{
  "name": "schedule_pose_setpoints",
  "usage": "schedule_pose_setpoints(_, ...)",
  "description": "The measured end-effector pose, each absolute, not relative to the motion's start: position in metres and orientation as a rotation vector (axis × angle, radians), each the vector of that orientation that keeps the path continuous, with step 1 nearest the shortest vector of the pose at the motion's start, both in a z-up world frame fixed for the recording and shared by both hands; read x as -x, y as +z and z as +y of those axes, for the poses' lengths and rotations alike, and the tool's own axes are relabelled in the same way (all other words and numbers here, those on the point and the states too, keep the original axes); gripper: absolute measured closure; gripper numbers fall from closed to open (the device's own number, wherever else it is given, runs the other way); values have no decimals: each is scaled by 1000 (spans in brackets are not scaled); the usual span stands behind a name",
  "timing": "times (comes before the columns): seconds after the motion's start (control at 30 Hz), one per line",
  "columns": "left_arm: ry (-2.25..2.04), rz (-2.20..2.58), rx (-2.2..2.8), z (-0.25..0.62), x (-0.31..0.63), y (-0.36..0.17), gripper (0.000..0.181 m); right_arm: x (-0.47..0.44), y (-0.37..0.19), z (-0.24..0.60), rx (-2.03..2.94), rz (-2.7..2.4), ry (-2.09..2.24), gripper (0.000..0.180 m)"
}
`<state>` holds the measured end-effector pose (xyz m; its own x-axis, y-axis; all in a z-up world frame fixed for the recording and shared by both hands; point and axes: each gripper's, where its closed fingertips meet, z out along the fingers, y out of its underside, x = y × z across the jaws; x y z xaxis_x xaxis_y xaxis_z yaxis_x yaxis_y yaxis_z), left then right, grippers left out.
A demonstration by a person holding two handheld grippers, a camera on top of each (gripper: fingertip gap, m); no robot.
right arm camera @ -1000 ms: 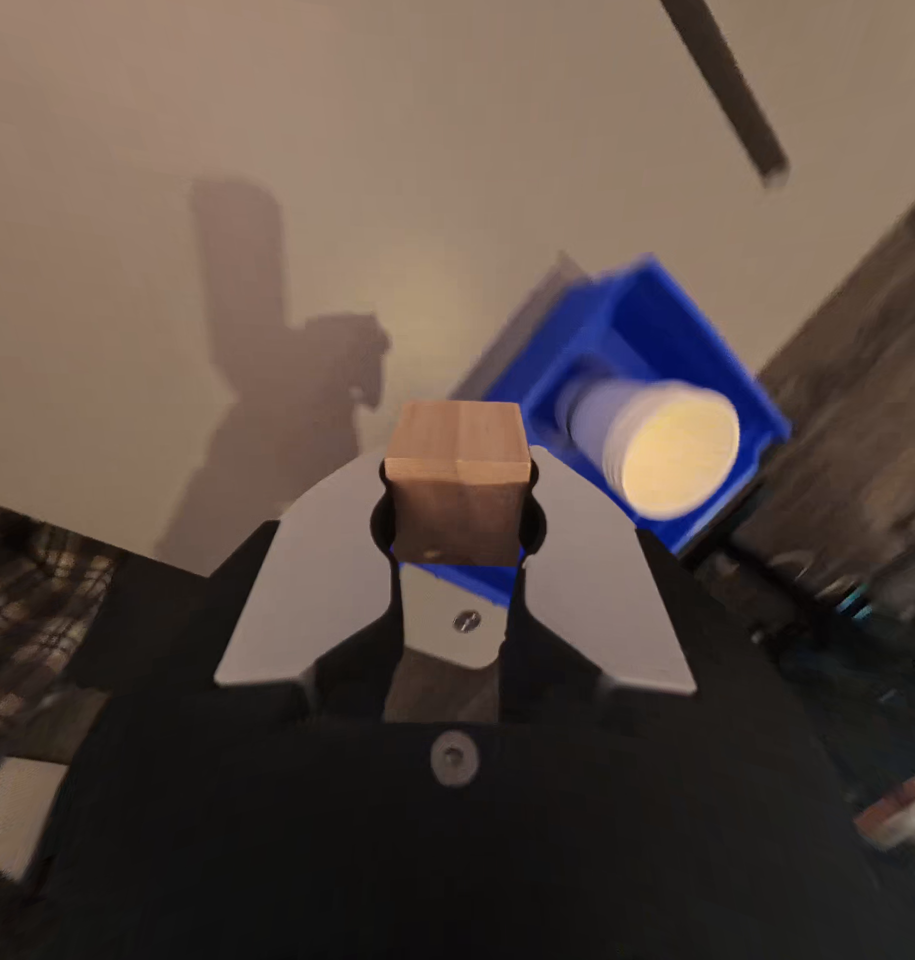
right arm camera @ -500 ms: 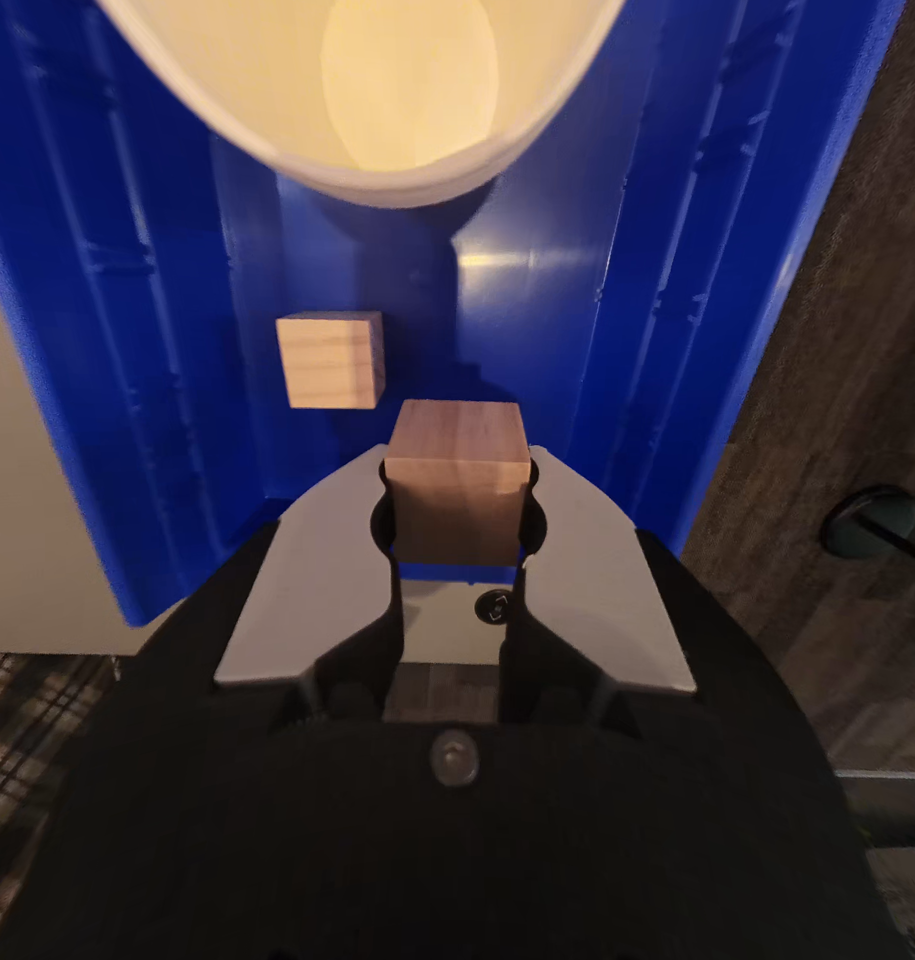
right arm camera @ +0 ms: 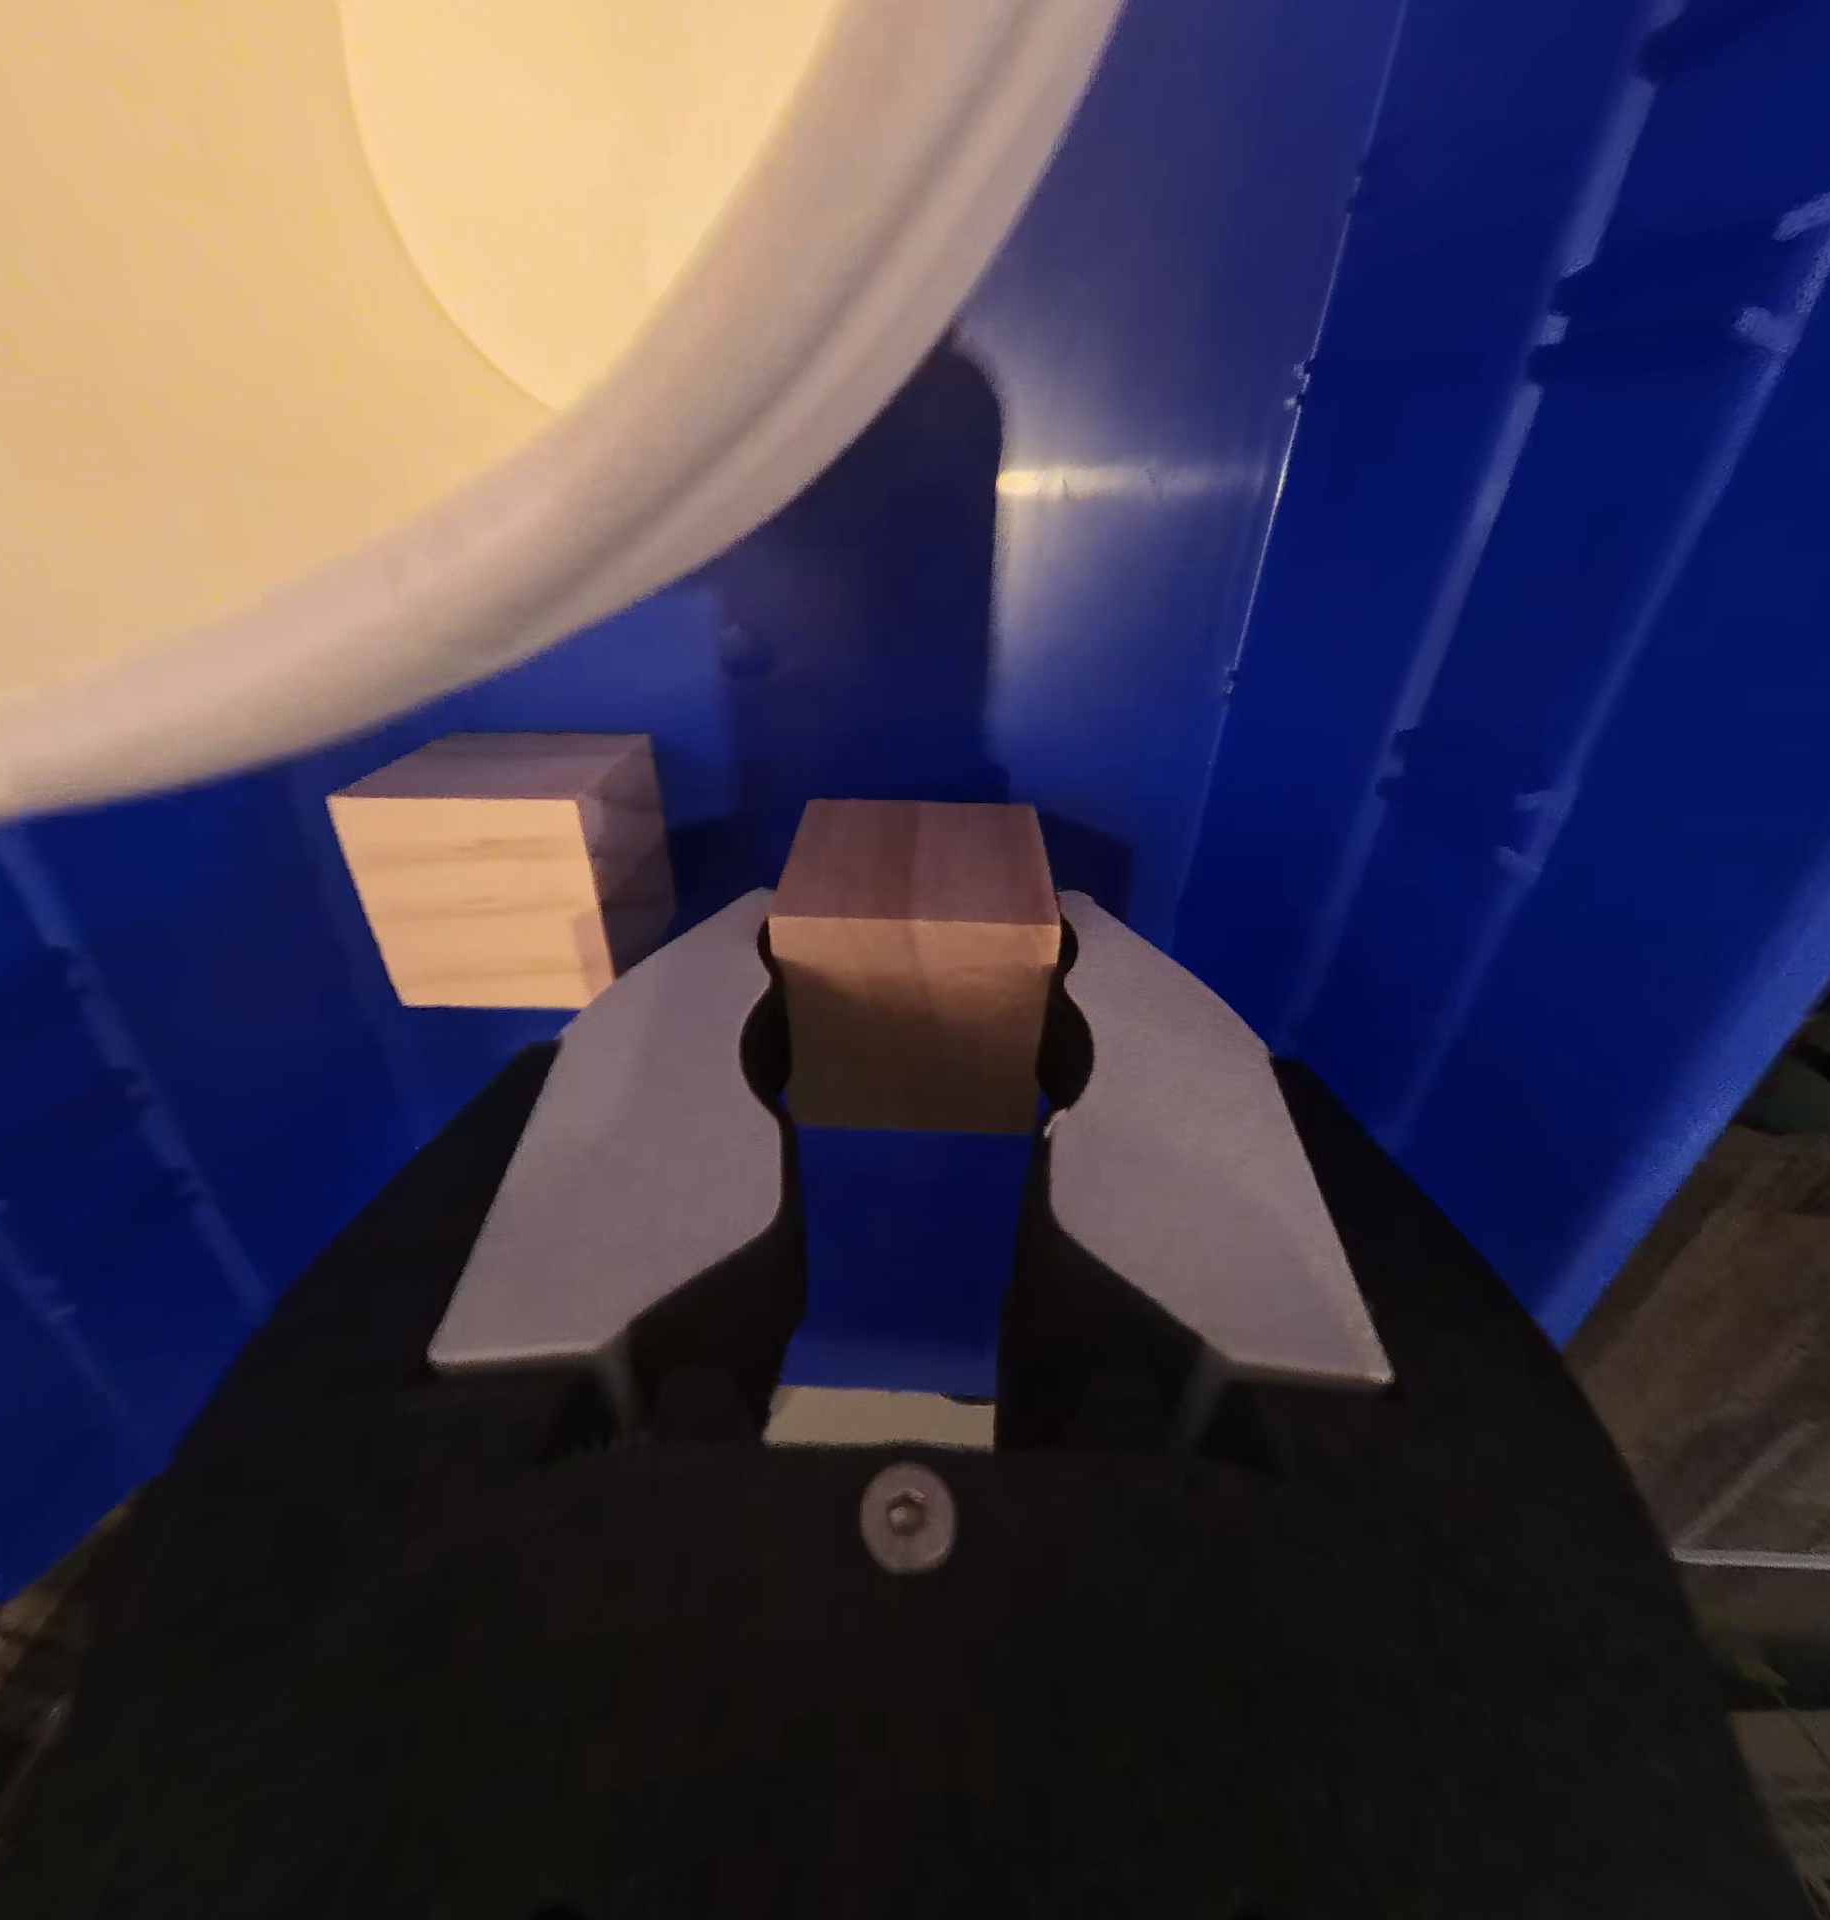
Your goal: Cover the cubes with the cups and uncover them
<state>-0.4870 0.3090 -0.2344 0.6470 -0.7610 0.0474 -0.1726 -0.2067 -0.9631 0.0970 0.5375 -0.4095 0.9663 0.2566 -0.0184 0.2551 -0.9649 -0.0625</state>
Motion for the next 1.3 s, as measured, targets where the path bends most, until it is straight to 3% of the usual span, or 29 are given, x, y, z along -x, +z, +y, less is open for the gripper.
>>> schedule_pose_setpoints(0.5, -648, 778, 1759, 314, 479, -244, 88, -101, -427, 548, 3025, -410, 12, 134)
schedule_pose_setpoints(0.7, -653, 788, 1758, 312, 477, -244, 88, -102, -407, 546, 2982, -426, 12, 108)
schedule_pose_setpoints(0.83, -650, 795, 1748, 309, 476, -241, 88, -104, -363, 533, 2955, -449, -15, 96)
schedule_pose_setpoints(1.03, -635, 782, 1721, 303, 483, -229, 87, -78, -241, 518, 2740, -586, -92, 91)
schedule_pose_setpoints(1.17, -604, 759, 1704, 298, 495, -217, 87, -9, -184, 510, 2545, -887, -93, 92)
schedule_pose_setpoints(1.3, -546, 708, 1702, 293, 520, -208, 87, 100, -175, 501, 2329, -1264, -46, 94)
